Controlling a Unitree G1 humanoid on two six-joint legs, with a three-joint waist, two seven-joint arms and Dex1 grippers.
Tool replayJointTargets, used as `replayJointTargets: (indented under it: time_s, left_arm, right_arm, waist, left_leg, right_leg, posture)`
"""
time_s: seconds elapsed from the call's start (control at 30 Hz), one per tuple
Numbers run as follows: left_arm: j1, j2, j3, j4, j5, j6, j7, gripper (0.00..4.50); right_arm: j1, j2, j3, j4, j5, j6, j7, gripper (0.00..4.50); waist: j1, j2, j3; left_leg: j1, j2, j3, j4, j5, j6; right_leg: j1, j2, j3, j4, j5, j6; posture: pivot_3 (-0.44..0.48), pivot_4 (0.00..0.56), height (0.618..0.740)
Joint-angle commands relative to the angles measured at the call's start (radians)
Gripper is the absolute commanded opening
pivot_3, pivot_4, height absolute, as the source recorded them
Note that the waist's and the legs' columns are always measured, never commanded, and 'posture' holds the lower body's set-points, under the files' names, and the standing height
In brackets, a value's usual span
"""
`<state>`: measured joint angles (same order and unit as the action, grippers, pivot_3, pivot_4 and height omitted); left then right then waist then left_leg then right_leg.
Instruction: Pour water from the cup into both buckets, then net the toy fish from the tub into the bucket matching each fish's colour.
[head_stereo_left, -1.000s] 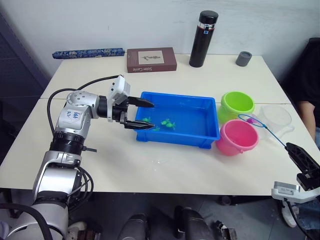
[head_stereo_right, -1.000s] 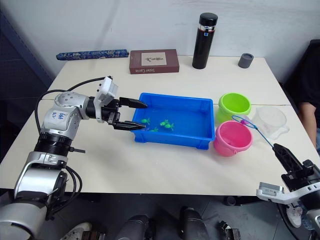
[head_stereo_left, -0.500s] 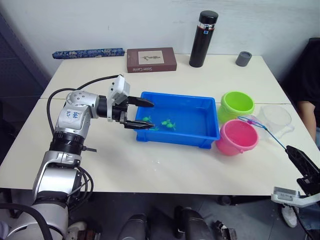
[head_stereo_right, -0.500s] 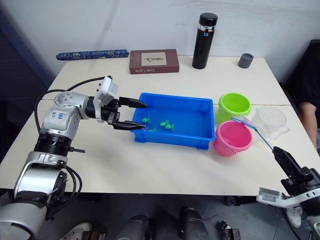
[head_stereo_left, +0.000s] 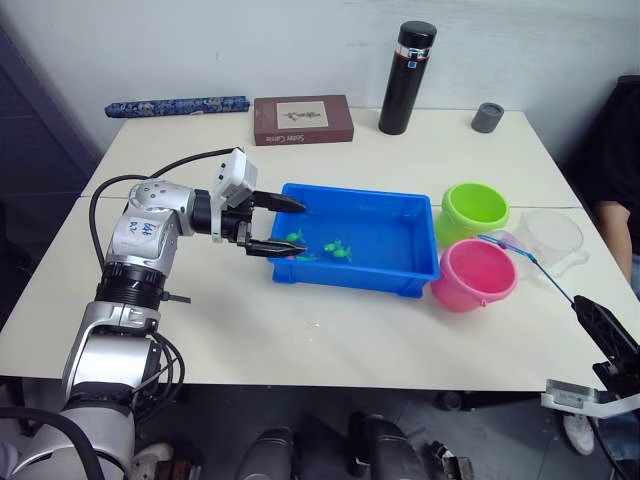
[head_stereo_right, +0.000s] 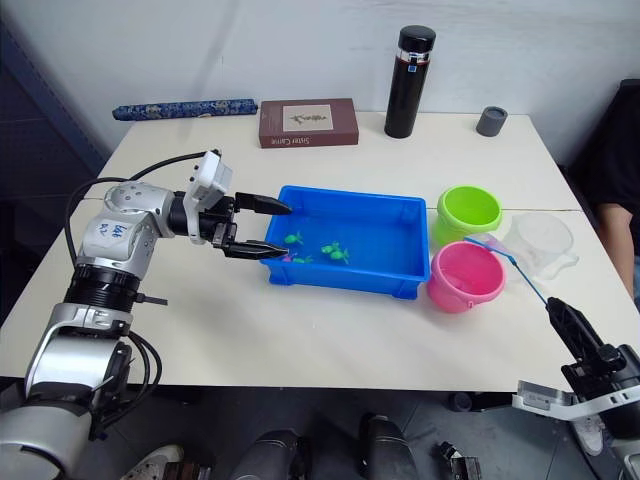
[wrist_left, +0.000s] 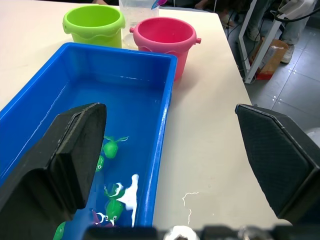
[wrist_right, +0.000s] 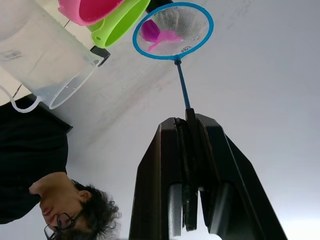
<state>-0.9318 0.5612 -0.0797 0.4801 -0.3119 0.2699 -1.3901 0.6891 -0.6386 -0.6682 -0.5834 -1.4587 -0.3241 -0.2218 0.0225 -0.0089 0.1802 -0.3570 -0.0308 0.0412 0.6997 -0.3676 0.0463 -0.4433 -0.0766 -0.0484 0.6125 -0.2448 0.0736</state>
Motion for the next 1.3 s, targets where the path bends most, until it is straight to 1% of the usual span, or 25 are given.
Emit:
replayJointTargets:
  time_s: [0.03,0.17,0.43,0.7,1.0,1.3]
  left_arm:
    - [-0.02,0.001,0.019,0.001,-0.005,-0.022,-0.005,4.44]
    - [-0.032,-0.002,0.018,0.025,-0.002,-0.038,-0.01,4.44]
    - [-0.036,-0.005,0.017,0.036,-0.002,-0.051,-0.011,4.44]
    - [-0.004,0.008,0.025,-0.015,-0.016,-0.022,-0.005,4.44]
    - [0.007,0.018,0.032,-0.057,-0.018,0.011,0.011,4.44]
    - [0.016,0.022,0.037,-0.07,-0.021,0.021,0.022,4.44]
  right_arm:
    - [0.016,0.022,0.006,-0.023,-0.023,0.042,-0.031,0.0]
    - [0.027,0.044,0.022,-0.032,-0.038,0.063,-0.044,0.0]
    - [0.042,0.041,0.044,-0.023,-0.034,0.077,-0.069,0.0]
    - [0.047,0.028,0.054,-0.013,-0.025,0.085,-0.068,0.0]
    - [-0.014,-0.008,0.084,0.016,-0.008,0.089,-0.027,0.0]
    - [-0.028,-0.026,0.096,0.023,0.003,0.094,-0.008,0.0]
  waist:
    - [0.0,0.0,0.0]
    - [0.0,0.0,0.0]
    - [0.0,0.0,0.0]
    - [0.0,0.0,0.0]
    - [-0.001,0.0,0.0]
    - [-0.001,0.0,0.0]
  left_leg:
    - [0.0,0.0,0.0,0.0,0.0,0.0]
    - [0.0,0.0,0.0,0.0,0.0,0.0]
    - [0.0,0.0,0.0,0.0,0.0,0.0]
    - [0.0,0.0,0.0,0.0,0.0,0.0]
    - [0.0,0.0,0.0,0.0,0.0,0.0]
    - [0.0,0.0,0.0,0.0,0.0,0.0]
  right_leg:
    - [0.0,0.0,0.0,0.0,0.0,0.0]
    - [0.0,0.0,0.0,0.0,0.0,0.0]
    - [0.0,0.0,0.0,0.0,0.0,0.0]
    - [0.0,0.001,0.0,0.0,0.0,0.0]
    - [0.0,0.001,0.0,0.0,0.0,0.0]
    - [0.0,0.001,0.0,0.001,0.0,0.0]
  posture:
    - [0.0,0.15,0.74]
    - [0.0,0.15,0.74]
    - [0.0,0.15,0.74]
    - [0.0,0.15,0.74]
    - [0.0,0.15,0.74]
    - [0.0,0.15,0.74]
